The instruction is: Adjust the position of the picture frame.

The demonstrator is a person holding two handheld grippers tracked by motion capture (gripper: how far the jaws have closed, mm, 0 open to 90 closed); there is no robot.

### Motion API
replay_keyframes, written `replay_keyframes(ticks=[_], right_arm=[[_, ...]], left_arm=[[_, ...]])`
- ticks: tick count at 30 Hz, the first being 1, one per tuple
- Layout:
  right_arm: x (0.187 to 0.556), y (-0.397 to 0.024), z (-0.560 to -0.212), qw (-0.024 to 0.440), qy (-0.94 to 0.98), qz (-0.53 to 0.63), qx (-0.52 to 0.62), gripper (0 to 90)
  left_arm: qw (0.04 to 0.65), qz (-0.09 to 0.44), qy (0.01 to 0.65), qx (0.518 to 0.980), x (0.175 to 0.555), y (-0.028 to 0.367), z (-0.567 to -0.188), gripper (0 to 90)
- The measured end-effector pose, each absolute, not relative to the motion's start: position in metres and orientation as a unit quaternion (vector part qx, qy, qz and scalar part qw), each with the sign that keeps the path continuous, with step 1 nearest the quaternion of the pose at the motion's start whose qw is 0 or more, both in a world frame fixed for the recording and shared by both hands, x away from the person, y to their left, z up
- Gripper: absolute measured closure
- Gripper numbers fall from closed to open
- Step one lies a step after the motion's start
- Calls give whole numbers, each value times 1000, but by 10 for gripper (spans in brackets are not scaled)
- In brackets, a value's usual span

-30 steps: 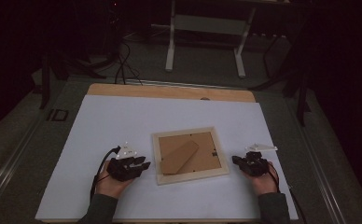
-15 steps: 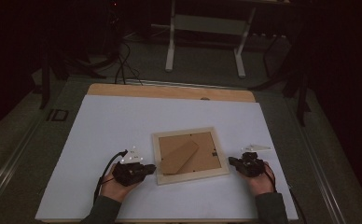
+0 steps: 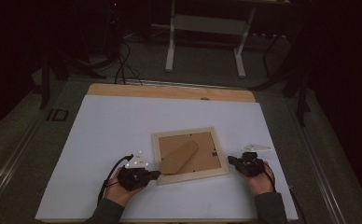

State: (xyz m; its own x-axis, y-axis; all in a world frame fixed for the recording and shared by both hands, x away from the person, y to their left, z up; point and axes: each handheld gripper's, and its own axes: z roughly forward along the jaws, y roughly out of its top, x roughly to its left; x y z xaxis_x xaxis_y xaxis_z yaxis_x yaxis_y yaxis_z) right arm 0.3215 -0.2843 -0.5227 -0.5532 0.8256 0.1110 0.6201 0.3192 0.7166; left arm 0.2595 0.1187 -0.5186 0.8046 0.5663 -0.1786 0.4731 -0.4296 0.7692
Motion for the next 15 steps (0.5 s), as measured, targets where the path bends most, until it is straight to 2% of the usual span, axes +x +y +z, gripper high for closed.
replay_keyframes(ticks=[15], right_arm=[[321,-276,-519,141,799,383,442,900]], left_arm=[[417,41,274,866,247,98,-527,900]])
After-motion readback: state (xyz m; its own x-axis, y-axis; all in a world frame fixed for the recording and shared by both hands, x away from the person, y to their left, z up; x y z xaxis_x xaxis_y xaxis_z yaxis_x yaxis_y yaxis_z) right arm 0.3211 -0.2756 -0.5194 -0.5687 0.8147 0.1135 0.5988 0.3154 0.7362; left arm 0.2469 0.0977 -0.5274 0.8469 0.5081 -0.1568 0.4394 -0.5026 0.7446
